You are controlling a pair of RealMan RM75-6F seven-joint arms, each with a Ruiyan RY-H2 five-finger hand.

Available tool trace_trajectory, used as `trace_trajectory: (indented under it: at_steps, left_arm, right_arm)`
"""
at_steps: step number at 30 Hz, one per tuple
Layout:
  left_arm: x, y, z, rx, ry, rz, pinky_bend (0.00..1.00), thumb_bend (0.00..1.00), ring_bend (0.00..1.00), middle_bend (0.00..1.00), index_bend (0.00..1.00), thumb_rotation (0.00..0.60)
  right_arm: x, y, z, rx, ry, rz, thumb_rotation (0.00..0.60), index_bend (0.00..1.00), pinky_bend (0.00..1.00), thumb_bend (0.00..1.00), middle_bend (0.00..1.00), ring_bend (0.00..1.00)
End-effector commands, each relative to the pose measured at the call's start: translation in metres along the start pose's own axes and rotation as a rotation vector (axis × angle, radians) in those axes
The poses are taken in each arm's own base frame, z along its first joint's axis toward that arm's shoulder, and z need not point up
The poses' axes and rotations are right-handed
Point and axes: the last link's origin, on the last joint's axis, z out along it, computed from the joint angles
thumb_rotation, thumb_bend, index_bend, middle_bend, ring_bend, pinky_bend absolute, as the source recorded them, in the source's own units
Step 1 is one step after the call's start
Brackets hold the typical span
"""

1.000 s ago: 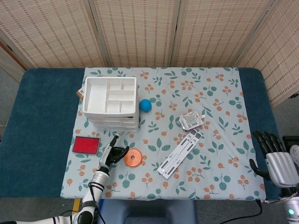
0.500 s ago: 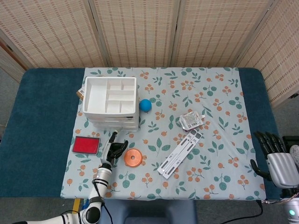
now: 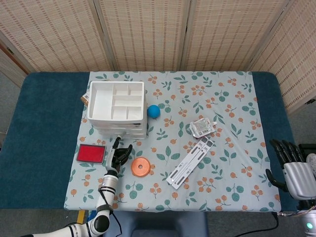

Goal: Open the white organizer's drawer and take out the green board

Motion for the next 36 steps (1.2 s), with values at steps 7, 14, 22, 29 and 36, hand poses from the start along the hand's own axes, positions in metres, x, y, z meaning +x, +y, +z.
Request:
trace_trajectory:
  at_steps: [7, 14, 22, 29, 36]
  left_arm:
    - [0.001, -0.001, -0.002, -0.008, 0.008, -0.006, 1.0, 0.34, 1.0, 0.97, 0.14, 0.6]
    - [-0.004, 0.0, 0.003, 0.006, 0.002, -0.065, 1.0, 0.34, 1.0, 0.97, 0.14, 0.6]
    - [-0.009, 0.002, 0.007, 0.008, 0.005, -0.138, 1.0, 0.34, 1.0, 0.97, 0.15, 0.6]
    - [-0.011, 0.002, 0.011, 0.022, 0.014, -0.155, 1.0, 0.34, 1.0, 0.97, 0.16, 0.6]
    - [-0.013, 0.004, 0.015, 0.026, 0.019, -0.163, 1.0, 0.34, 1.0, 0.97, 0.17, 0.6]
  right_arm:
    - [-0.001, 0.0, 0.0, -0.002, -0.002, 0.001, 0.6, 0.0, 0.02, 0.41, 0.07, 0.0]
    - [0.0, 0.001, -0.001, -0.007, -0.001, -0.002, 0.6, 0.0, 0.02, 0.41, 0.07, 0.0]
    - [0.001, 0.001, -0.004, -0.013, 0.001, -0.003, 0.6, 0.0, 0.02, 0.41, 0.07, 0.0]
    - [0.001, 0.002, -0.004, -0.014, 0.001, -0.002, 0.6, 0.0, 0.02, 0.41, 0.07, 0.0]
    - [0.0, 0.002, -0.005, -0.019, 0.0, 0.0, 0.6, 0.0, 0.02, 0.41, 0.07, 0.0]
